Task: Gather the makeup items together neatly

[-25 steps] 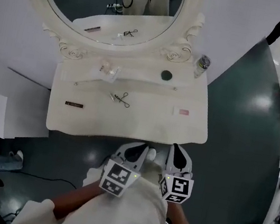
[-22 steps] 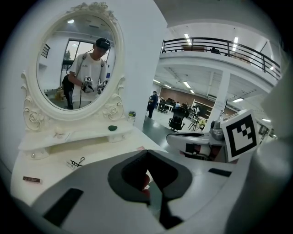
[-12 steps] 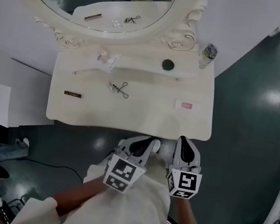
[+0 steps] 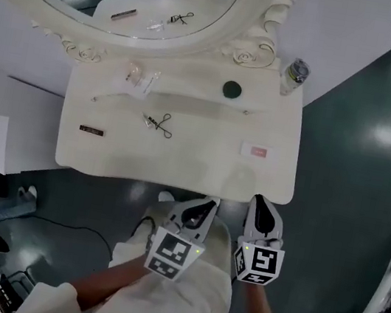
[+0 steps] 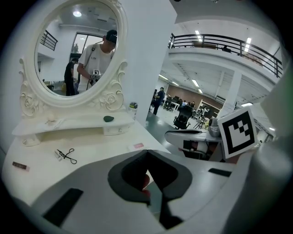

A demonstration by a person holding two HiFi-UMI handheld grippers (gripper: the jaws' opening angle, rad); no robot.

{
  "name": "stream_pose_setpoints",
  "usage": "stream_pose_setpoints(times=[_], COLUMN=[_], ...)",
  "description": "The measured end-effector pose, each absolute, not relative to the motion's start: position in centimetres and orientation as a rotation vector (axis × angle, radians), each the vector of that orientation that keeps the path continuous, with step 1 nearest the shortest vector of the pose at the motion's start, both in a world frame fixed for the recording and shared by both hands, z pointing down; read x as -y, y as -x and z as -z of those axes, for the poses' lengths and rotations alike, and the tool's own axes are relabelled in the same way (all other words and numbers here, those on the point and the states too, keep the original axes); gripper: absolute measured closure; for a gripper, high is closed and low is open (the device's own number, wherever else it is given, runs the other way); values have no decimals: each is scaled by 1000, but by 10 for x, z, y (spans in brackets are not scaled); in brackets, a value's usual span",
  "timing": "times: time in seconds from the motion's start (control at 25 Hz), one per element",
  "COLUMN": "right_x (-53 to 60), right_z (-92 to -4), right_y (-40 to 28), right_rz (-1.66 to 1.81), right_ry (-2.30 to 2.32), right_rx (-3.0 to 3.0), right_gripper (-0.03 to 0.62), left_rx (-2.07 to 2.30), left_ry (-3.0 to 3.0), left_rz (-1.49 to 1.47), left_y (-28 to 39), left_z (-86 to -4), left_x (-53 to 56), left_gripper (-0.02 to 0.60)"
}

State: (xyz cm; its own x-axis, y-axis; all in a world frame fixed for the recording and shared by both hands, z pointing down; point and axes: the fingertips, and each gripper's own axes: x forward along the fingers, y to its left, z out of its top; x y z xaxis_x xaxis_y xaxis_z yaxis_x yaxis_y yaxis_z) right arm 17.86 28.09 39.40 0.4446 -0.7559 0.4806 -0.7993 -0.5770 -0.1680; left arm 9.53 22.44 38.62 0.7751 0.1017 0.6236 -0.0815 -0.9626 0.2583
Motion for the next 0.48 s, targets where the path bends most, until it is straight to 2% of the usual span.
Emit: stream_pose_setpoints(times=[0.48], right_x=[-260], right_z=[-416], right_y=[-201], right_rz=[-810], right_ry=[-2534], right_rx=[1445], right_gripper=[589], left_rx=[68], left_ry=[-2648], left_rz=[-987], left_y=[-113], left_z=[-409], left_x=[-203], left_gripper=[577])
